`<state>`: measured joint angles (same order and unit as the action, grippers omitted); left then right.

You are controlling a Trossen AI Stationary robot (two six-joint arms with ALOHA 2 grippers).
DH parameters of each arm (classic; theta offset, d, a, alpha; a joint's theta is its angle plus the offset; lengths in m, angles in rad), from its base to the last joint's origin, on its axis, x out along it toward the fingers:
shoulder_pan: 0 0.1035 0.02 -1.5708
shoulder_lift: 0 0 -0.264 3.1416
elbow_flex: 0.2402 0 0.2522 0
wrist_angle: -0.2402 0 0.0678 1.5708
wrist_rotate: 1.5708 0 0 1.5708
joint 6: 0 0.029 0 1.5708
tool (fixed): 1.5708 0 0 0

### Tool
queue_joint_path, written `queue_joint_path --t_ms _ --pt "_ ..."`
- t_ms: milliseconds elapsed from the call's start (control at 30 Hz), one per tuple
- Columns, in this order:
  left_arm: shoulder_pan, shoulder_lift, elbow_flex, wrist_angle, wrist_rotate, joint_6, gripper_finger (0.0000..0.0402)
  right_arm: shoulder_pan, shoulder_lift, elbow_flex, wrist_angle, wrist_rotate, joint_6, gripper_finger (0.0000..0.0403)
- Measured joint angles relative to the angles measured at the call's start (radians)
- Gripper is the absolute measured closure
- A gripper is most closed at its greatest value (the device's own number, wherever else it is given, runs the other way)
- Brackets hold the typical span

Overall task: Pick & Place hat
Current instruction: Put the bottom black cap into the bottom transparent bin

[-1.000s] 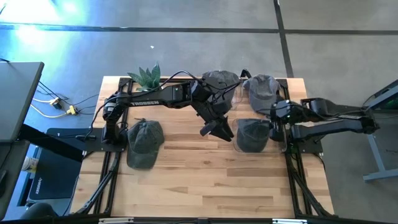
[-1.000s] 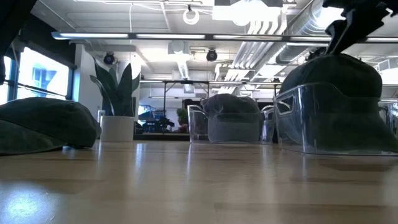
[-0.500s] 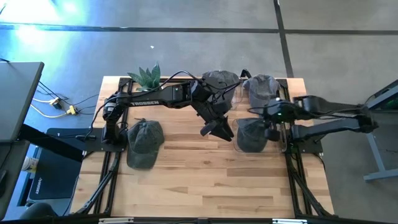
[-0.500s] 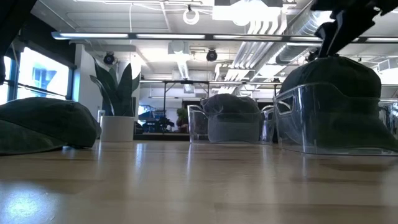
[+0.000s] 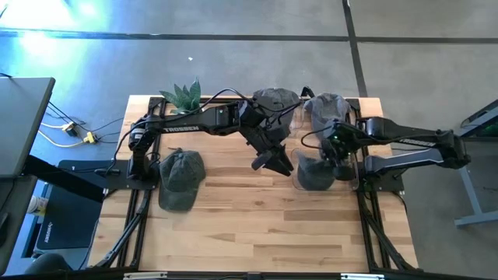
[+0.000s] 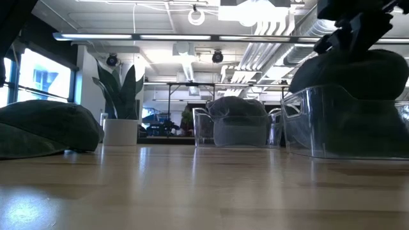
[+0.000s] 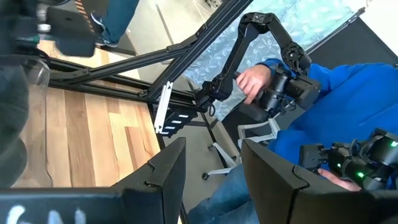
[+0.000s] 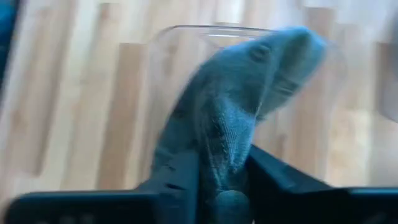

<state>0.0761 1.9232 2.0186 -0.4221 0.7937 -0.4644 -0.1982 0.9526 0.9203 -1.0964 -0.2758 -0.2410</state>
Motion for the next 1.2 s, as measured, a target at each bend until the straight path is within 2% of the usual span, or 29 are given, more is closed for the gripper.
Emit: queue_joint_path --t_ms 67,100,233,367,633,733,1000,1100,1200 --pt "0.000 0.000 0.000 0.000 0.000 0.010 0.0251 0.000 -0.008 0.000 -0.026 -0.031 -0.040 0.0360" --pt "0.000 0.000 0.000 0.000 0.000 0.013 0.0251 0.000 -0.010 0.001 -0.045 -0.029 -0.053 0.0365" --pt "0.000 0.000 0.000 0.000 0.001 0.015 0.0251 -0.001 -0.010 0.001 -0.137 0.017 -0.093 0.0359" --pt "0.000 0.000 0.000 0.000 0.001 0.015 0.0251 -0.001 -0.010 0.001 -0.127 0.068 -0.138 0.0340" --pt "0.000 0.000 0.000 0.000 0.001 0.015 0.0251 -0.023 0.017 0.001 -0.074 0.171 -0.205 0.0362" --pt "0.000 0.000 0.000 0.000 0.000 0.015 0.0251 -0.033 0.017 0.001 -0.062 0.171 -0.172 0.0330" --pt "0.000 0.058 -0.003 -0.018 -0.031 0.013 0.0251 -0.045 -0.016 0.001 -0.047 0.119 0.015 0.0196" --pt "0.000 0.091 0.005 0.010 -0.034 0.016 0.0251 -0.044 -0.051 0.001 -0.040 0.112 0.111 0.0173" --pt "0.000 0.102 -0.001 -0.057 -0.075 0.041 0.0256 -0.044 -0.096 0.001 -0.022 0.118 0.233 0.0169"
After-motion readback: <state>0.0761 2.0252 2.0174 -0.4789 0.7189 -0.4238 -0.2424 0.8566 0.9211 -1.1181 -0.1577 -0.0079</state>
